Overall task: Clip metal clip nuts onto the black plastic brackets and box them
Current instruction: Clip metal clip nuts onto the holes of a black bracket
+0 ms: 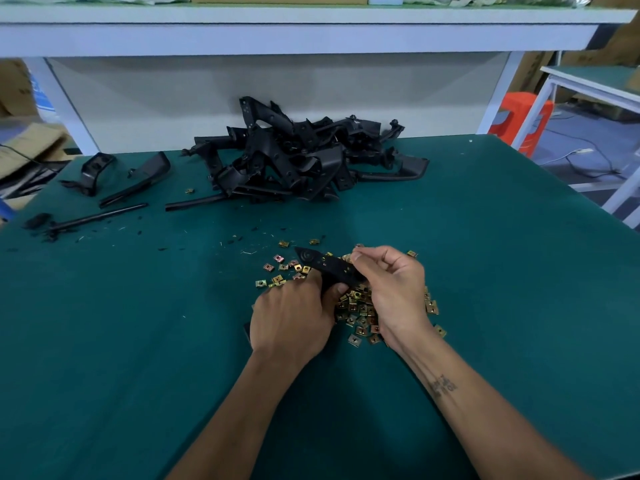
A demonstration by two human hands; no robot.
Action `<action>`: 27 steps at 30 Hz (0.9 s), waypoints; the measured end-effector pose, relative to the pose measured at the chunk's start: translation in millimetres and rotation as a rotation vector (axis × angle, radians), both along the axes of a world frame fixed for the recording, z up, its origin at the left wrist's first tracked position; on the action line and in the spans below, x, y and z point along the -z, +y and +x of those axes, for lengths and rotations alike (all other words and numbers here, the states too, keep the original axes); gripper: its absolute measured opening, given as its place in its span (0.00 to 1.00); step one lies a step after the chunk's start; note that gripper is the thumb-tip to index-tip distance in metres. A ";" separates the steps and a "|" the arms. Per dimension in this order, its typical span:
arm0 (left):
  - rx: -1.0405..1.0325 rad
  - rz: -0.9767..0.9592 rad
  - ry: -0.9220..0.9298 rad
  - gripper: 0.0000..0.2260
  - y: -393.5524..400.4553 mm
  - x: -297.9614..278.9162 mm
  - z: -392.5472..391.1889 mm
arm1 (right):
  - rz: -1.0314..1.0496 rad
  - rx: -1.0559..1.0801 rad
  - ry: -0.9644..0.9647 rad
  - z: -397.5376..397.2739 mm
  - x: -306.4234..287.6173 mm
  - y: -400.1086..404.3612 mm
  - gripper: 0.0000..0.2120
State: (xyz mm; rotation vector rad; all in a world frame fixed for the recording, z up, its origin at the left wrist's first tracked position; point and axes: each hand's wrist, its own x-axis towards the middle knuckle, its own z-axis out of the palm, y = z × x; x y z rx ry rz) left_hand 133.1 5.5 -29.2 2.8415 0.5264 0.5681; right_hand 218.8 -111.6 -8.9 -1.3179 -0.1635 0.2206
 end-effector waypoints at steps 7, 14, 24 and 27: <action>0.009 0.005 -0.018 0.21 1.1 1.5 -0.4 | -0.053 -0.012 -0.064 0.5 -0.1 -0.7 0.09; 0.007 0.024 -0.042 0.20 0.2 2.0 -1.2 | -0.156 -0.059 -0.266 -0.6 -1.7 -7.4 0.08; 0.014 0.020 -0.015 0.19 0.5 1.2 -2.4 | -0.195 -0.162 -0.346 1.8 -1.2 -12.3 0.07; 0.014 0.013 0.022 0.21 0.0 0.2 -0.8 | -0.207 -0.206 -0.262 14.6 -5.8 -16.2 0.12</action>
